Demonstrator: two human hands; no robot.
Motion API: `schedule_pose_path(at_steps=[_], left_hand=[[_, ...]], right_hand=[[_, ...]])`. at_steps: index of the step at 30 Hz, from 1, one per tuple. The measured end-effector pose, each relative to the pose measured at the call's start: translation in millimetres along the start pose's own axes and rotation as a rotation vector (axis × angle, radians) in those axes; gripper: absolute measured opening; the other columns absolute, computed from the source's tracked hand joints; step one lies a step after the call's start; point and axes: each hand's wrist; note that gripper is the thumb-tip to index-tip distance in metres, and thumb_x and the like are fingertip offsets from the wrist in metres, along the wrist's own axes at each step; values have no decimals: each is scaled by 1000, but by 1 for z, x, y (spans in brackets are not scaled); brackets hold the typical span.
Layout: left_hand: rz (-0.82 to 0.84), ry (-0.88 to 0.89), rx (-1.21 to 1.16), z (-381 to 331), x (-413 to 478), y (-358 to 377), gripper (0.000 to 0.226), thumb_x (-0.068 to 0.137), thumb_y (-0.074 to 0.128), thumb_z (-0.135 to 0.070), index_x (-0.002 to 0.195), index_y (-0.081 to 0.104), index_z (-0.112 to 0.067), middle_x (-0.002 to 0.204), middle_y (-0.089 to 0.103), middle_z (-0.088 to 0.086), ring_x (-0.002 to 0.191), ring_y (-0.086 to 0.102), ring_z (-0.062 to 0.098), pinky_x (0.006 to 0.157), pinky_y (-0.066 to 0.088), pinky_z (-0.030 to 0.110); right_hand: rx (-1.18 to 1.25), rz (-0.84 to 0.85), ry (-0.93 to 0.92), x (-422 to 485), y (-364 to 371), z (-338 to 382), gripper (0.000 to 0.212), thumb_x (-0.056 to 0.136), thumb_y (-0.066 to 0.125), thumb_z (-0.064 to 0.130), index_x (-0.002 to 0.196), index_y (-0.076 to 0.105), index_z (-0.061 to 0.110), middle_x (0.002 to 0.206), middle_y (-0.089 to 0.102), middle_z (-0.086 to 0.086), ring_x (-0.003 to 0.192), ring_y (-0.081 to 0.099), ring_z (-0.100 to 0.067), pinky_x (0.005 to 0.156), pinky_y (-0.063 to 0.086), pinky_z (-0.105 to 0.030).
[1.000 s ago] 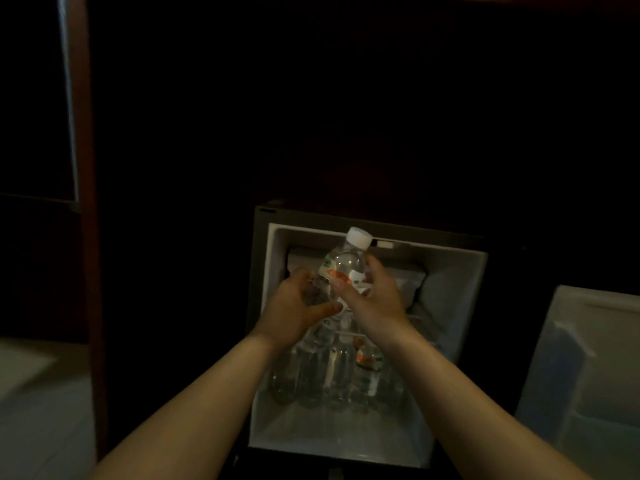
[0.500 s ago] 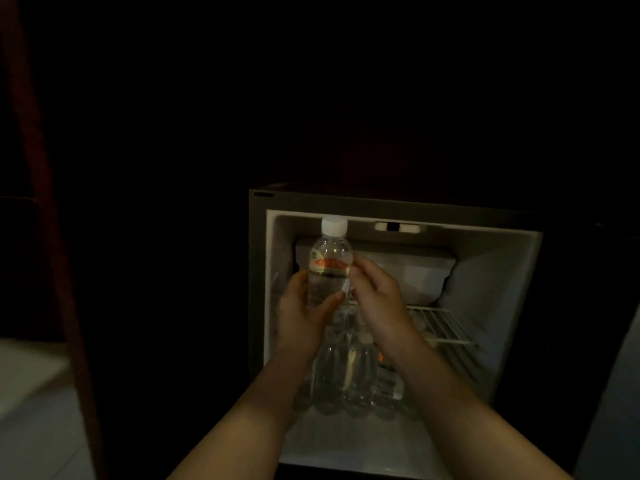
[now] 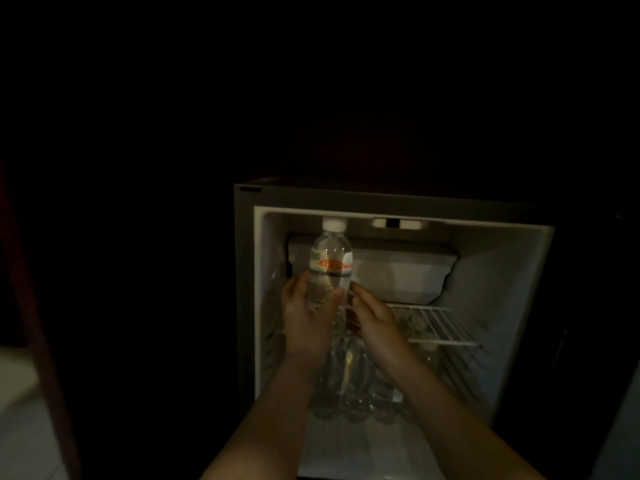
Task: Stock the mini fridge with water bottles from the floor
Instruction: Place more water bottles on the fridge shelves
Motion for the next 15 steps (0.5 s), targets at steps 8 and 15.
schedule_pose_path(at_steps=[8,15], left_hand=[[71,-79,-130,-3,6,-8,28,96,44,-16,88,65,-33,80,73,-6,75,70,3,60,55,17],[6,-172,-111,5,4,-20,21,96,41,-19,111,56,-18,99,67,2,88,67,12,66,52,19]], right_hand=[[-125,26,-122,4,6,-14,55,86,63,6,122,48,45,112,63,22,107,59,5,85,50,-12],[-143,-126,-168,13,25,-22,52,85,65,11,128,47,34,116,61,14,108,59,-4,77,50,-11]])
Point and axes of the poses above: each hand's wrist, its own x-axis towards the middle knuckle, its own y-axis out of the palm, z = x × y
